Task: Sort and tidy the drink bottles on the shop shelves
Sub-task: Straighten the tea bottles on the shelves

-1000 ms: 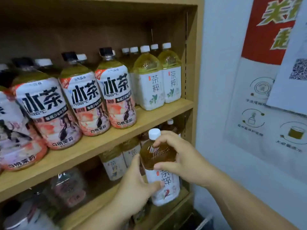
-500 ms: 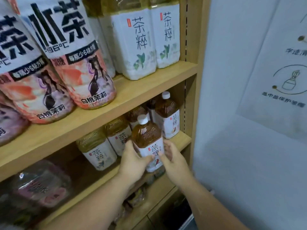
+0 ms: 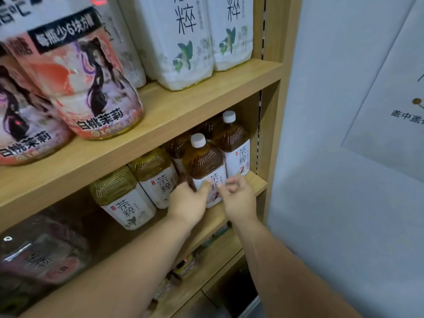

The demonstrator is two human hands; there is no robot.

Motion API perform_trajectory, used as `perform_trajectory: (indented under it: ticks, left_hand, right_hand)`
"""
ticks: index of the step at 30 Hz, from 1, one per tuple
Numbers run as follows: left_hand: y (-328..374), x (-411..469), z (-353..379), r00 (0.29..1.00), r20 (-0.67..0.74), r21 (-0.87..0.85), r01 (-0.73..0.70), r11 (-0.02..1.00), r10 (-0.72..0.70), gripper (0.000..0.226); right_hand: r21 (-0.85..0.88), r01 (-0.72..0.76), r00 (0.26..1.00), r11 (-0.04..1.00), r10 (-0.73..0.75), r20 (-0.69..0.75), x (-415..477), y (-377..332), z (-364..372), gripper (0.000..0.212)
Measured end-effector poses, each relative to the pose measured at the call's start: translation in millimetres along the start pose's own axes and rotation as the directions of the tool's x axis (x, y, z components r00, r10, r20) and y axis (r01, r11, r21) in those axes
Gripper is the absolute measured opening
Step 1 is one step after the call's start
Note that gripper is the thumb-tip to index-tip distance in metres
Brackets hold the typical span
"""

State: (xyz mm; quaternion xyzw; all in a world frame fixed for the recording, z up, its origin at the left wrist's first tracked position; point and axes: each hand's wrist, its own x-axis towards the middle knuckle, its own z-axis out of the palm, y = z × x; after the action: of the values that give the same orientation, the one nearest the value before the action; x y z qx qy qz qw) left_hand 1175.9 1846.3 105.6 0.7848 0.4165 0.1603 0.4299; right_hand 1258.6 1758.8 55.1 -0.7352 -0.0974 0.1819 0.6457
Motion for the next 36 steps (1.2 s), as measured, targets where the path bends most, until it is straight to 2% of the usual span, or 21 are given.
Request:
perform_trajectory:
  ticks: [3, 4, 8, 15, 18, 21, 23, 25, 27, 31, 36]
  left_hand:
    - [-8.9, 9.6, 9.1, 0.995, 0.020, -0.226, 0.100, 0.969, -0.098, 0.086]
    - [-12.9, 15.5, 13.3, 0.993, 0.023, -0.261, 0.116, 0.958, -0.114, 0.093]
    - [-1.1, 23.5, 13.5, 0.989, -0.006, -0.247, 0.144, 0.958, -0.150, 0.095]
    - [-2.3, 22.5, 5.7, 0.988, 0.071, -0.170, 0.149, 0.974, -0.138, 0.085]
    - [12.9, -2.0, -9.1, 0.989, 0.109, -0.137, 0.118, 0.984, -0.104, 0.068]
    - [21.9, -34.3, -31.8, 0.986, 0.157, -0.120, -0.042, 0.992, 0.061, 0.051]
    - [29.8, -59.9, -54.1, 0.972, 0.169, -0.051, -0.154, 0.987, 0.161, 0.029]
    - [40.7, -86.1, -79.6, 0.955, 0.159, 0.003, -0.255, 0.967, 0.251, 0.018]
    - [51.9, -109.2, -107.8, 0.930, 0.123, 0.063, -0.355, 0.933, 0.346, 0.017]
    - [67.6, -150.2, -164.7, 0.863, 0.030, 0.159, -0.503, 0.850, 0.505, 0.020]
    - [52.4, -203.7, -235.7, 0.773, -0.099, 0.368, -0.557, 0.745, 0.627, 0.024]
  right_hand:
    - [0.051, -0.030, 0.998, 0.998, 0.033, -0.055, 9.7, -3.2, 2.4, 0.011]
    - [0.060, -0.030, 0.998, 0.998, 0.033, -0.055, 11.0, -5.4, 3.0, 0.012]
    - [0.042, -0.002, 1.000, 0.999, 0.002, -0.014, 10.7, -8.9, 4.0, 0.021]
    - [-0.018, -0.009, 0.995, 1.000, 0.011, 0.100, 5.8, -12.3, -2.0, 0.029]
    - [-0.052, 0.027, 0.989, 0.998, -0.019, 0.149, -7.8, -26.7, -10.4, 0.035]
    - [-0.063, 0.117, 0.985, 0.991, -0.108, 0.135, -27.0, -53.3, -25.1, 0.026]
    - [-0.079, 0.196, 0.975, 0.977, -0.186, 0.123, -42.5, -76.4, -36.2, 0.017]
    - [-0.075, 0.280, 0.956, 0.957, -0.270, 0.118, -59.9, -104.8, -45.5, 0.011]
    - [-0.086, 0.390, 0.918, 0.917, -0.381, 0.111, -78.7, -137.3, -51.8, 0.005]
    - [-0.110, 0.627, 0.778, 0.771, -0.610, 0.150, -126.8, -200.2, -50.7, 0.007]
    - [-0.069, 0.794, 0.580, 0.605, -0.717, 0.388, -185.6, -238.8, -20.3, 0.006]
